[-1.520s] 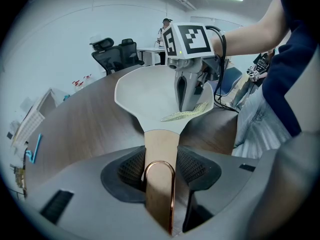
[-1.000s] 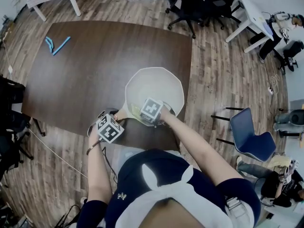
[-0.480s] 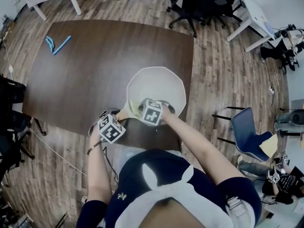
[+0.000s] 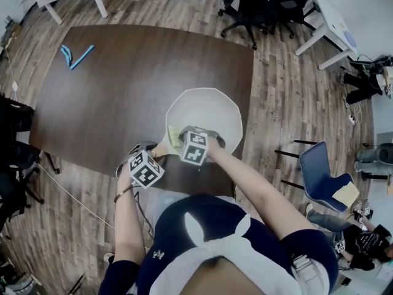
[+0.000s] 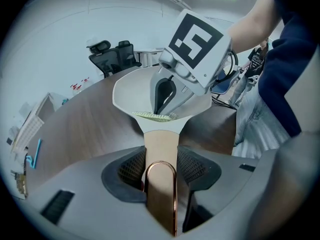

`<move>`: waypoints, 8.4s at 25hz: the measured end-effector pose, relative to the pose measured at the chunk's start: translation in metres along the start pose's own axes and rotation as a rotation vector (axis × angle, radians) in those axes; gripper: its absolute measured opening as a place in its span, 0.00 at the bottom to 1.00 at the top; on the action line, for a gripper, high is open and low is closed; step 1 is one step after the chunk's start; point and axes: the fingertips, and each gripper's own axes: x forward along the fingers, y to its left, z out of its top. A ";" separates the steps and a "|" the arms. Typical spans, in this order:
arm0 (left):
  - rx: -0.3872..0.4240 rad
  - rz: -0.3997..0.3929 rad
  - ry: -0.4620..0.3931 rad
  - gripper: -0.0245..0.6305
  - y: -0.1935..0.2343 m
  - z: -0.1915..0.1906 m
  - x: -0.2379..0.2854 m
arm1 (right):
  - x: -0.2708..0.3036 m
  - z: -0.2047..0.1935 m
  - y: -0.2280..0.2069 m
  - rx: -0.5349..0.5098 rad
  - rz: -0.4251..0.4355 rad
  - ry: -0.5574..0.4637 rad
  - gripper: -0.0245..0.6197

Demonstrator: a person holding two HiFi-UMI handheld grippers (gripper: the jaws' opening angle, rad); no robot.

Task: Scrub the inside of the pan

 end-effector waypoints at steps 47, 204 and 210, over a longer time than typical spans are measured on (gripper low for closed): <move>0.017 -0.022 -0.024 0.33 0.006 -0.002 0.002 | 0.037 -0.014 -0.059 -0.039 -0.139 0.070 0.05; -0.004 -0.005 -0.041 0.33 0.003 -0.002 -0.001 | -0.024 -0.179 -0.028 0.331 0.081 0.827 0.05; -0.001 -0.004 -0.037 0.33 0.002 0.000 0.001 | -0.023 -0.177 -0.018 0.327 0.094 0.790 0.05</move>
